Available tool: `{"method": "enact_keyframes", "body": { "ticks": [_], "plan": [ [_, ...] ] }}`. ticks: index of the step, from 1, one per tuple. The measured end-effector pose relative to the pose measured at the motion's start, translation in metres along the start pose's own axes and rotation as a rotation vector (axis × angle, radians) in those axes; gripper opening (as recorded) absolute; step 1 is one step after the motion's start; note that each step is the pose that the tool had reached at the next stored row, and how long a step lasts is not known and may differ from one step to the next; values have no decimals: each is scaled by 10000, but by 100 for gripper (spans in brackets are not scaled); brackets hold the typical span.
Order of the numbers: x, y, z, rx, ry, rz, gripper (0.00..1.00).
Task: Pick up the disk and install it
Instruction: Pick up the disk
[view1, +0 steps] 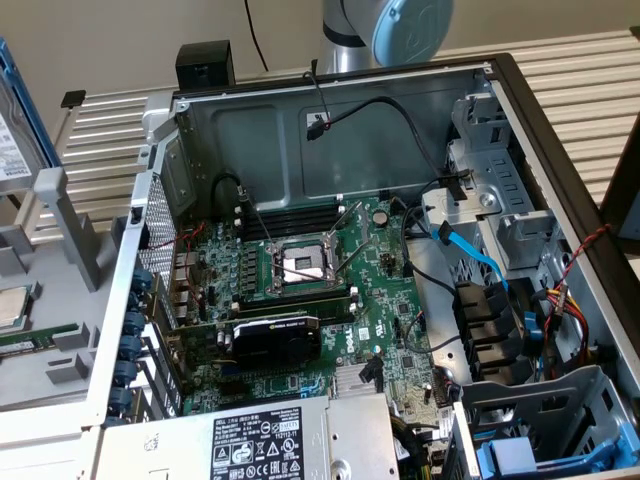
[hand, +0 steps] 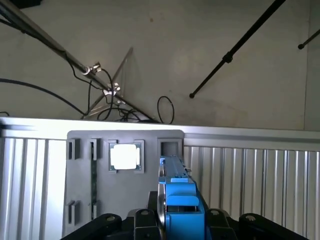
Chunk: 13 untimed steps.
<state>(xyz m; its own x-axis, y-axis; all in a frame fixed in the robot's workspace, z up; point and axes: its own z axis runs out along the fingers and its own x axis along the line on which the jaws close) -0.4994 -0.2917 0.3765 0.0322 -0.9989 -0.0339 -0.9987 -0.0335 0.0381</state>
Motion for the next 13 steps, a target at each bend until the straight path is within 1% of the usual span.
{"method": "enact_keyframes", "body": {
  "ticks": [3,9,13],
  "plan": [
    [0,-62,-59,24,1,-1,37],
    [3,-214,-142,65,3,-2,37],
    [0,-280,-244,107,4,-4,37]
  ]
}}
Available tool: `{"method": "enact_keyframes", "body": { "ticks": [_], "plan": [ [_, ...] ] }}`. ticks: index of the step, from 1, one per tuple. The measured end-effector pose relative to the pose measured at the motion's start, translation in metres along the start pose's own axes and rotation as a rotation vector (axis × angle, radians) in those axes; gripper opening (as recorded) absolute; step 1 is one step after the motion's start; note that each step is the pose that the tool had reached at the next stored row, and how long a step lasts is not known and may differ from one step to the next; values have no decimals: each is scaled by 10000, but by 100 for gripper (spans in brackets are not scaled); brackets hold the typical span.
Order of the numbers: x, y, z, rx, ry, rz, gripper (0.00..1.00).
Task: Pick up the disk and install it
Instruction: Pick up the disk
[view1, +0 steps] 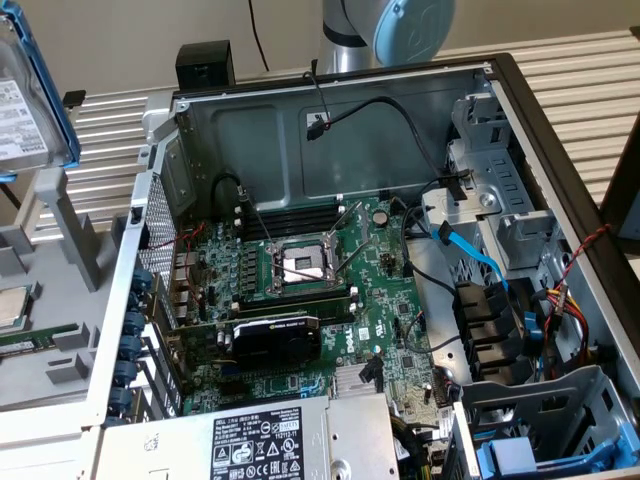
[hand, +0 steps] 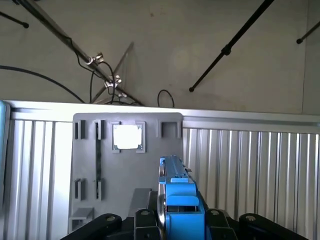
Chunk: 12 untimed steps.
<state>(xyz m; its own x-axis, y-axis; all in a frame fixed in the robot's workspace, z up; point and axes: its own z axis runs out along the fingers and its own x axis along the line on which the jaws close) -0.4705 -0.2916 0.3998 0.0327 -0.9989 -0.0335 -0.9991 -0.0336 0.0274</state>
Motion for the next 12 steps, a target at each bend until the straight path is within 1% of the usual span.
{"method": "enact_keyframes", "body": {
  "ticks": [12],
  "plan": [
    [-1,-244,-275,83,3,-2,37]
  ]
}}
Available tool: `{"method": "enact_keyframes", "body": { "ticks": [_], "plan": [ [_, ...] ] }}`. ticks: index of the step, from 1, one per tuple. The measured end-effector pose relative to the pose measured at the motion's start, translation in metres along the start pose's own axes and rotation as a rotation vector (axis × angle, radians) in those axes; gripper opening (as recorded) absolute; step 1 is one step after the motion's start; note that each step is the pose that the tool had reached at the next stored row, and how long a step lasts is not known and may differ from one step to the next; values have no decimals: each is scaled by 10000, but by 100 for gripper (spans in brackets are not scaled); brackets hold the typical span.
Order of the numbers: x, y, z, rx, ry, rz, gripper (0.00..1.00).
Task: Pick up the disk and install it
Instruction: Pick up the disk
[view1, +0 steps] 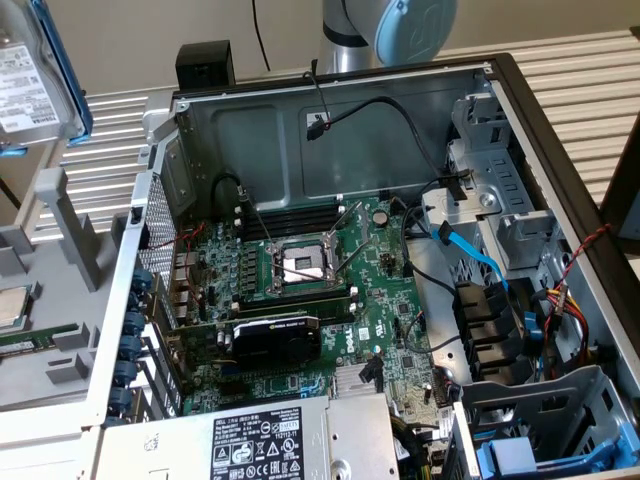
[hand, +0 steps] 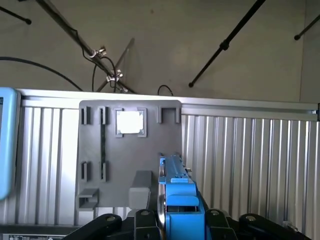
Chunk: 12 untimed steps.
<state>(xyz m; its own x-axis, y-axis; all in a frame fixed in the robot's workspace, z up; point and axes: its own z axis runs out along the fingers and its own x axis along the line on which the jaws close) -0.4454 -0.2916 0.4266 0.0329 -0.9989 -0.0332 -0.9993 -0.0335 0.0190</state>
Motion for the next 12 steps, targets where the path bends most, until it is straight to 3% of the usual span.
{"method": "enact_keyframes", "body": {
  "ticks": [12],
  "plan": [
    [3,-311,-244,36,1,-2,37]
  ]
}}
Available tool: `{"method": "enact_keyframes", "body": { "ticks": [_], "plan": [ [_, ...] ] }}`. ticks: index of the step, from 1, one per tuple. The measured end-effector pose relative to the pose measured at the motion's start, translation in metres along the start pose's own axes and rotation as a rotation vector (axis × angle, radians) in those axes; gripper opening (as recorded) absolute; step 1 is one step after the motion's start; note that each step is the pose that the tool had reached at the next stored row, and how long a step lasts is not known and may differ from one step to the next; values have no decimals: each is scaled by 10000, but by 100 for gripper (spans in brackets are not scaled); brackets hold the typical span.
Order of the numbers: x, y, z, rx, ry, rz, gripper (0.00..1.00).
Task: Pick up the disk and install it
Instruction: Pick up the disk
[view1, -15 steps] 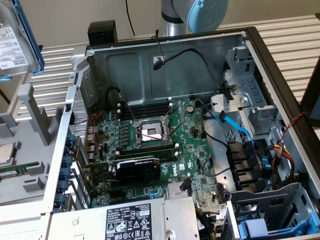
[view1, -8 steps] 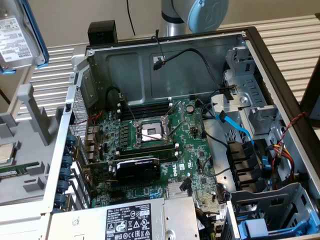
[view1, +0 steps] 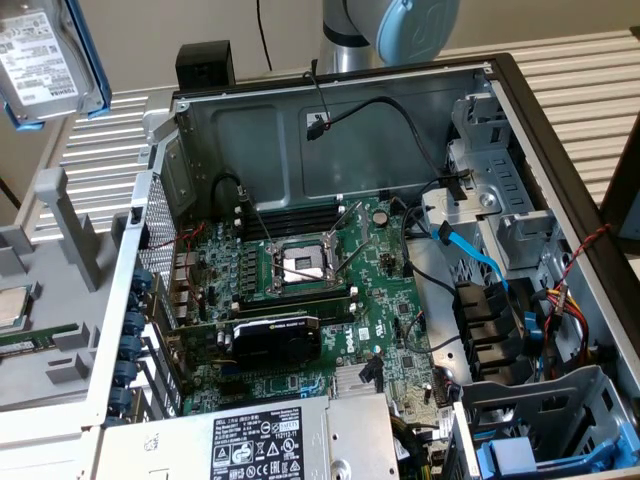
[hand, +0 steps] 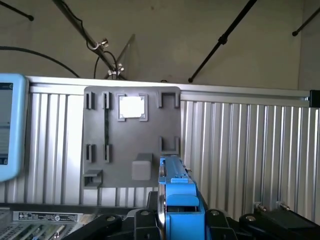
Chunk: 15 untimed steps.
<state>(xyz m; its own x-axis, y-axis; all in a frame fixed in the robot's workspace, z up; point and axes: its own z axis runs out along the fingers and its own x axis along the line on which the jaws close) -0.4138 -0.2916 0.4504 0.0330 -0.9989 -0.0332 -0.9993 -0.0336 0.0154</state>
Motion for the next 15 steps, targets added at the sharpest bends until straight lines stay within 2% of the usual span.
{"method": "enact_keyframes", "body": {
  "ticks": [10,15],
  "plan": [
    [6,-321,-192,-1,1,0,37],
    [19,-513,-286,-2,1,0,37]
  ]
}}
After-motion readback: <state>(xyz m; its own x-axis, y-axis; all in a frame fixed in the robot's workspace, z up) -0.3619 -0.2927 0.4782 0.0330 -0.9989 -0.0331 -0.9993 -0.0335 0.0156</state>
